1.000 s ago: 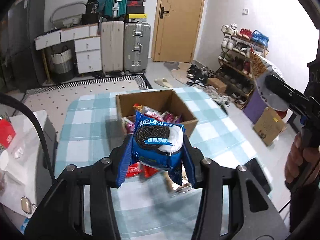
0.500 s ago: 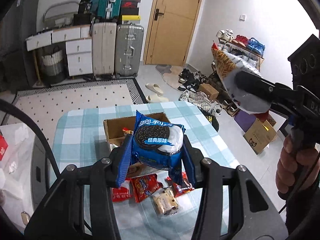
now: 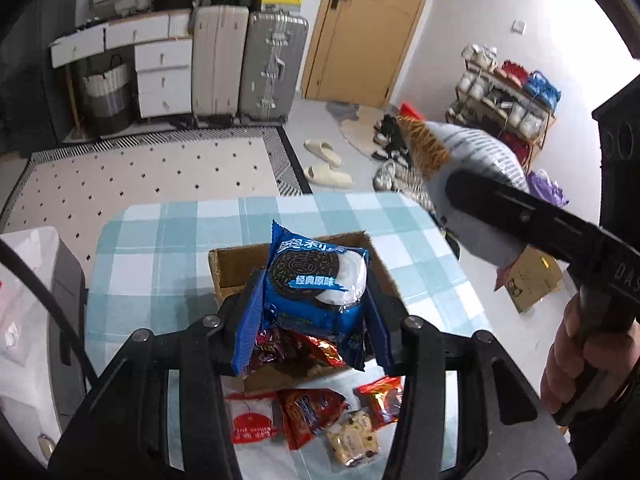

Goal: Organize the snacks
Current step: 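Lift both held packs and carry them over the cardboard box, then open both grippers to drop the packs into the box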

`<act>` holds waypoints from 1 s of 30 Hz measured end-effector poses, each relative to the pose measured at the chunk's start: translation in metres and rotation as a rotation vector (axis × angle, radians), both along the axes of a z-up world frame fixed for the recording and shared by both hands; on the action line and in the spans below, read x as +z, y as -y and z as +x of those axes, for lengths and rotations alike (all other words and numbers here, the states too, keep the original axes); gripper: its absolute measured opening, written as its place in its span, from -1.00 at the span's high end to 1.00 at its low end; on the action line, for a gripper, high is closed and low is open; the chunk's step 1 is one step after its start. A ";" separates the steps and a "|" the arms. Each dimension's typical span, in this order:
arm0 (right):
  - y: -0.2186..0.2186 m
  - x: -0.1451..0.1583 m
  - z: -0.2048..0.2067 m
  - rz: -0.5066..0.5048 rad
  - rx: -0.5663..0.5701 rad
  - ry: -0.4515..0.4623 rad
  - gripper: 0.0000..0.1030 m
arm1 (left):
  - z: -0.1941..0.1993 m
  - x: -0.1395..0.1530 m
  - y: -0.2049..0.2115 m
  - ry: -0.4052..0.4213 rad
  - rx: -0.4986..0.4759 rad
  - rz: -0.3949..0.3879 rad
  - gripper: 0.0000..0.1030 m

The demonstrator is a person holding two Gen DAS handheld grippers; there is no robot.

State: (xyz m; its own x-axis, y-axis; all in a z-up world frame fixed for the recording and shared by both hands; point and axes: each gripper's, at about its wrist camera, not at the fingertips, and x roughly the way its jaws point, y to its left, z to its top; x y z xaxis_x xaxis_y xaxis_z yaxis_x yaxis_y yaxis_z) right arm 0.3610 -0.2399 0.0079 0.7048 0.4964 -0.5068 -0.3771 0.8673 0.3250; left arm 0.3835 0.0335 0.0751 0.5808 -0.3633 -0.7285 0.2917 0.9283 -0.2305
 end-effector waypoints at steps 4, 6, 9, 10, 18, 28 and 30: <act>0.002 -0.035 0.034 -0.002 -0.003 -0.079 0.03 | 0.028 -0.035 0.006 -0.062 -0.027 -0.023 0.15; 0.004 -0.050 0.048 -0.007 -0.007 -0.105 0.03 | 0.034 -0.046 0.009 -0.069 -0.025 -0.011 0.15; 0.006 -0.075 0.063 -0.015 -0.006 -0.153 0.03 | 0.042 -0.062 0.015 -0.078 -0.036 -0.002 0.15; 0.006 -0.084 0.068 -0.019 -0.003 -0.171 0.03 | 0.046 -0.068 0.017 -0.082 -0.036 0.006 0.15; 0.005 -0.121 0.084 -0.039 0.014 -0.221 0.03 | 0.070 -0.107 0.029 -0.120 -0.054 0.047 0.14; 0.006 -0.156 0.102 -0.052 0.019 -0.306 0.01 | 0.096 -0.141 0.041 -0.191 -0.074 0.068 0.10; 0.008 -0.157 0.103 -0.050 0.012 -0.308 0.00 | 0.097 -0.143 0.040 -0.191 -0.073 0.068 0.06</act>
State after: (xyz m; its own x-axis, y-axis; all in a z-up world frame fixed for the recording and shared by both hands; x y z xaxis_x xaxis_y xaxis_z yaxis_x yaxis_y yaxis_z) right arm 0.4638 -0.2477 -0.1493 0.5085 0.4727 -0.7197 -0.2774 0.8812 0.3828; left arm 0.4809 -0.0065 -0.0675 0.4040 -0.3454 -0.8470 0.3157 0.9217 -0.2253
